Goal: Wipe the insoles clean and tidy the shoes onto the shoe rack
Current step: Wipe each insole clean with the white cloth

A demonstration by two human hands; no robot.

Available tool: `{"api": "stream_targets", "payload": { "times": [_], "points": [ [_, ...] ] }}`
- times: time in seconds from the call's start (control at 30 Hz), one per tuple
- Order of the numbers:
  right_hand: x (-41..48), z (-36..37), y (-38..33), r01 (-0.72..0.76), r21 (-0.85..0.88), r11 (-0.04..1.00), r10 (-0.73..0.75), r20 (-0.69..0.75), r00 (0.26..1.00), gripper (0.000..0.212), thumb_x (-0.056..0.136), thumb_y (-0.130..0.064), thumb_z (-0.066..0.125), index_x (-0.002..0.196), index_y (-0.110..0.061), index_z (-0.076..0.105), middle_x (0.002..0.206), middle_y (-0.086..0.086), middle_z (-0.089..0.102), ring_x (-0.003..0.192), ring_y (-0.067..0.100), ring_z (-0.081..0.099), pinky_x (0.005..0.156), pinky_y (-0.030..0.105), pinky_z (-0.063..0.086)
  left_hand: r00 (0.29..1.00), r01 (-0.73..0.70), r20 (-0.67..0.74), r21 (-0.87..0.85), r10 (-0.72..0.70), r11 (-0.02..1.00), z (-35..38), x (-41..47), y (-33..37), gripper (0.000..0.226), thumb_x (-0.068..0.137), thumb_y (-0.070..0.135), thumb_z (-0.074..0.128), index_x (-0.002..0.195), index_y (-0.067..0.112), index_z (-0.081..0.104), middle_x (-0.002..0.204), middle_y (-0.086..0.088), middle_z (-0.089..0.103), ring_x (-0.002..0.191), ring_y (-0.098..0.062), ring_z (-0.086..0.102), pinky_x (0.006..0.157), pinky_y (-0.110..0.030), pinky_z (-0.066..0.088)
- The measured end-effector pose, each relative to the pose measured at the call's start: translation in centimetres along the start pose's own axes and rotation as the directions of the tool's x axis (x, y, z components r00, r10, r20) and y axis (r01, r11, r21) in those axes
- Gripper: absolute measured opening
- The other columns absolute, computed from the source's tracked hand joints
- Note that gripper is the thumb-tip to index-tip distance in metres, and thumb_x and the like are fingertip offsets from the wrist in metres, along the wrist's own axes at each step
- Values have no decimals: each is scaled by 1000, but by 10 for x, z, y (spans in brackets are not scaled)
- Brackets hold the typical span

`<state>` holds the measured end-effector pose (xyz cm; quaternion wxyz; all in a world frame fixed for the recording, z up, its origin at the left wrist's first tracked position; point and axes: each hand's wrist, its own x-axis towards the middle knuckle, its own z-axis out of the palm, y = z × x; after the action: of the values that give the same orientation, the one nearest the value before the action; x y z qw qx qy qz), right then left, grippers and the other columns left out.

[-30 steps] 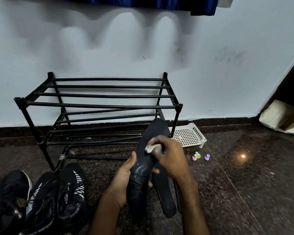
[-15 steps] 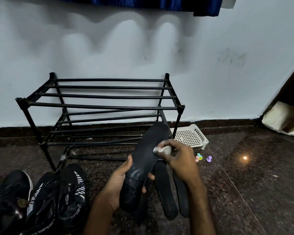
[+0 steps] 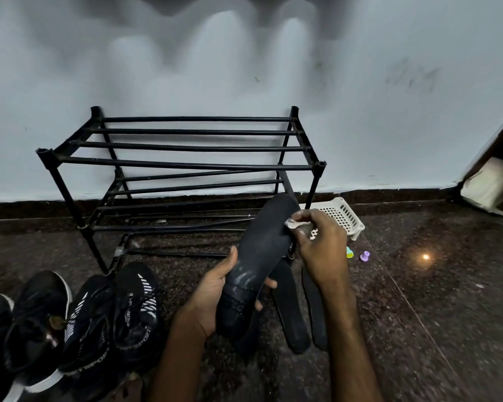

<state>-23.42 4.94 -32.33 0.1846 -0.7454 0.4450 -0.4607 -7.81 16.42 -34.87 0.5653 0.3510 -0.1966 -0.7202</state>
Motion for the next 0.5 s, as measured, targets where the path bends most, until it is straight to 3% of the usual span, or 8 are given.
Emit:
{"api": "stream_targets", "payload": {
  "times": [0.07, 0.13, 0.2, 0.3, 0.4, 0.5],
  "points": [
    [-4, 6, -10, 30, 53, 998, -37, 142, 989, 25, 75, -1, 71, 87, -23, 71, 90, -16, 70, 88, -3, 63, 94, 39, 49, 1000, 18, 15, 1, -18, 1000, 3, 2, -2, 60, 94, 49, 40, 115, 0, 68, 99, -29, 69, 75, -35, 71, 45, -36, 55],
    [-7, 14, -11, 54, 15, 998, -56, 207, 977, 23, 77, -7, 72, 88, -27, 69, 93, -19, 69, 92, -3, 62, 107, 51, 38, 999, 24, 25, 23, -25, 999, 1, 4, -3, 61, 93, 51, 40, 110, 1, 72, 98, -30, 68, 71, -35, 70, 45, -36, 55],
    [0, 15, -3, 24, -45, 999, -19, 102, 995, 20, 79, -14, 78, 91, -27, 69, 95, -18, 70, 89, -4, 62, 112, 56, 29, 998, 34, 55, 54, -37, 998, -3, 3, -4, 64, 94, 52, 38, 113, 0, 70, 93, -33, 66, 64, -35, 67, 46, -35, 55],
    [6, 9, 11, -53, -91, 994, 47, -64, 997, 22, 79, -14, 79, 99, -20, 70, 96, -11, 72, 85, -1, 61, 109, 53, 36, 996, 28, 83, 70, -34, 997, -9, 2, -4, 65, 98, 50, 33, 125, -3, 60, 90, -33, 66, 62, -34, 67, 45, -35, 54],
    [5, 0, 15, -153, 84, 985, 165, -165, 972, 22, 81, -12, 78, 103, -14, 71, 94, -5, 72, 88, 9, 67, 90, 29, 53, 996, 20, 88, 93, -29, 995, -12, 3, -7, 62, 101, 46, 32, 132, -2, 55, 92, -31, 66, 69, -36, 69, 45, -36, 54],
    [-4, -2, 20, -261, 280, 924, 327, -226, 918, 20, 82, -15, 78, 100, -15, 71, 90, -6, 71, 84, 8, 67, 83, 26, 55, 998, 37, 50, 98, -42, 995, -17, 4, -10, 63, 99, 48, 35, 129, -3, 58, 94, -32, 66, 73, -37, 69, 46, -37, 55]
  ]
}}
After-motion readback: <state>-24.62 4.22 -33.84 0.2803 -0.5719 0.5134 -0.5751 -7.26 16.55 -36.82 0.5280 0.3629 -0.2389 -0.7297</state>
